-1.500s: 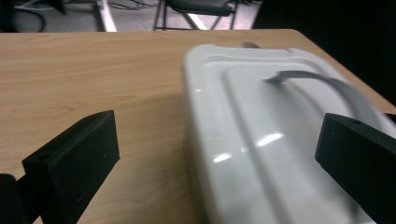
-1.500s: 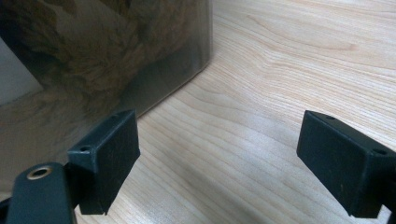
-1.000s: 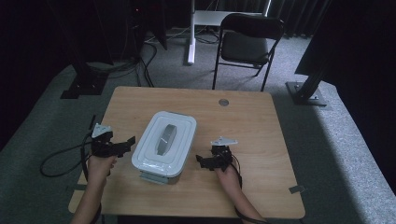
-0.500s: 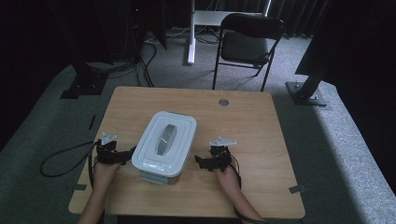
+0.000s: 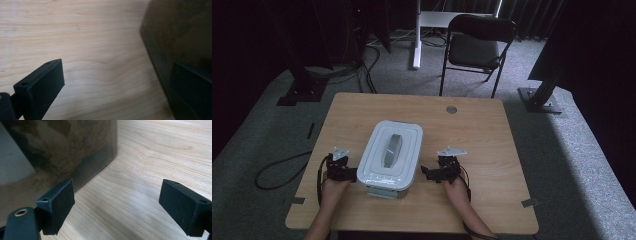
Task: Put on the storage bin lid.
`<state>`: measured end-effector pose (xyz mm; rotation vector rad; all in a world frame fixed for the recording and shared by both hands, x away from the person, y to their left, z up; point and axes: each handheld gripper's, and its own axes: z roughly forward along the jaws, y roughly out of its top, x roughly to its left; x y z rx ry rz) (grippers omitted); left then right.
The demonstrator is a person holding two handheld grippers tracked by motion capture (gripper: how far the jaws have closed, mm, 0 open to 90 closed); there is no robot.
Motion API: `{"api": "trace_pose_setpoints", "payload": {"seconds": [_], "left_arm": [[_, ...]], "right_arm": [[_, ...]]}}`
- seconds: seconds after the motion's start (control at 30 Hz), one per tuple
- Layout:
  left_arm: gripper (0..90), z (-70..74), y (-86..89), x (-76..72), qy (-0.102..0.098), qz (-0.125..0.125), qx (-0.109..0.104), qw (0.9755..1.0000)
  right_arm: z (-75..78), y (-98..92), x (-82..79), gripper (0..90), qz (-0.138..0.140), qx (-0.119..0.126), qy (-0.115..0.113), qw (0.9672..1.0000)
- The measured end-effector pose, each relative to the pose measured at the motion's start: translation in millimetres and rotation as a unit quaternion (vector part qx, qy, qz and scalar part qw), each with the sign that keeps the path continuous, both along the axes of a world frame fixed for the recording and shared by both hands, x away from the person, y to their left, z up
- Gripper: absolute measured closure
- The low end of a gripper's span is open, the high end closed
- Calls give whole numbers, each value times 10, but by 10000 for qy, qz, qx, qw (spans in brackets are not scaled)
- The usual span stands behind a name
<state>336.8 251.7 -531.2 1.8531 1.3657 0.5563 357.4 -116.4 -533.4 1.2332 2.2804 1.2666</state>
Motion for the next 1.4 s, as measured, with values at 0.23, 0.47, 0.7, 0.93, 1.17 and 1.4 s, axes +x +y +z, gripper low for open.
{"api": "trace_pose_setpoints", "payload": {"seconds": [0.23,0.47,0.7,0.93,1.17,1.4], "left_arm": [[11,-19,-136,-42,2,-130,-13,9999],[12,-15,-98,-79,-160,-104,78,9998],[12,-31,28,-140,-451,-48,146,9989],[12,-42,117,-180,-562,45,153,9983],[12,-28,166,-249,-495,-1,248,9985],[12,-4,259,-328,-587,130,203,9980]], "right_arm": [[-3,-42,-1,122,-17,-2,-33,10000],[-5,-177,-36,123,-54,-15,-130,9999],[-11,-224,-100,122,59,-105,-344,9993],[-31,-238,-116,120,26,-72,-582,9983],[-26,-195,-53,120,143,36,-609,9980],[-69,-169,-63,115,137,-119,-726,9972]]}}
